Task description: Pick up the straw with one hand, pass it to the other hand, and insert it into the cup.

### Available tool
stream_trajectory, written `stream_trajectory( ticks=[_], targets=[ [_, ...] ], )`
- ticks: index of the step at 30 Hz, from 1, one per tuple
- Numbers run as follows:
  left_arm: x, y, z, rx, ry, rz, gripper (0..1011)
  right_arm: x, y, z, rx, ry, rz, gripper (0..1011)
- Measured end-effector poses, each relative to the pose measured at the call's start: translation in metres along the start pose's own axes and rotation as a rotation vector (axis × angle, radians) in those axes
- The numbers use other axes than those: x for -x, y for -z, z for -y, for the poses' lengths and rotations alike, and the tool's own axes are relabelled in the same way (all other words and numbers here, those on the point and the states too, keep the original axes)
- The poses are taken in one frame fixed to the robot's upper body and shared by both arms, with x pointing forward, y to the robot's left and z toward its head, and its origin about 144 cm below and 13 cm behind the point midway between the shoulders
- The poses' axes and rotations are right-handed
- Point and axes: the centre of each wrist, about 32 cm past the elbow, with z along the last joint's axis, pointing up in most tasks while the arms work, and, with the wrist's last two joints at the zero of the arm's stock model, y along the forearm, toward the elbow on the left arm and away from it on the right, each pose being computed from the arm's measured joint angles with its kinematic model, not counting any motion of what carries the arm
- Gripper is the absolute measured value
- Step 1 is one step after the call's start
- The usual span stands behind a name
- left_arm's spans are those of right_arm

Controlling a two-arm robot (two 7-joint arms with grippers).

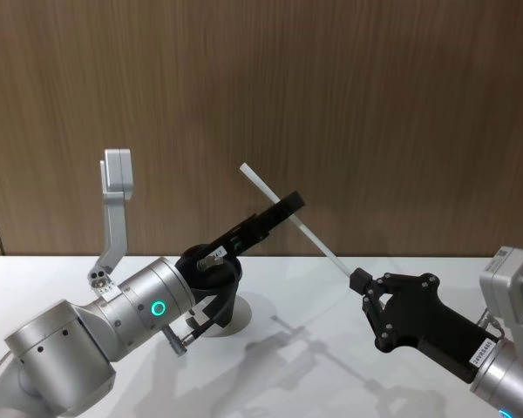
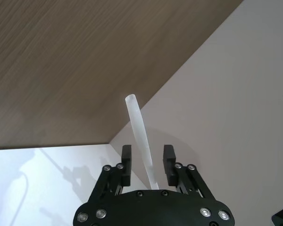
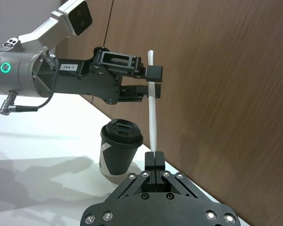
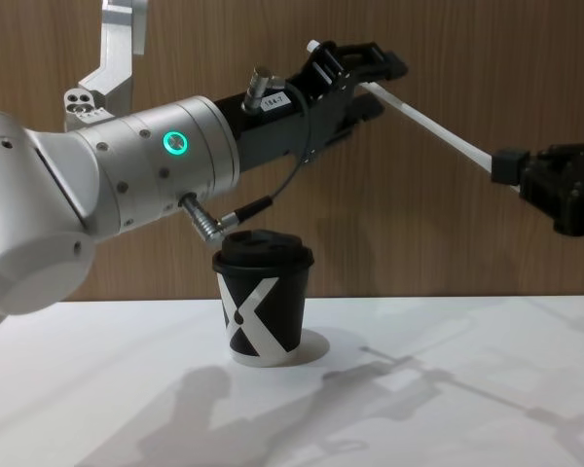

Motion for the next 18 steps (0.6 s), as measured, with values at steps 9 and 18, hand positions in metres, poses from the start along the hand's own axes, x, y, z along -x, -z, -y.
stream_trajectory(
  ticks=[9,18],
  targets=[
    [-0.0001,0.0001,0.0003,0.0,-0.001,0.0,155,0.0,0.0,0.0,0.0,0.0,0.0,6],
    [0.0,0.0,0.0005,0.0,-0.001,0.001,41,0.0,0.0,0.0,0.0,0.0,0.0,6]
  ],
)
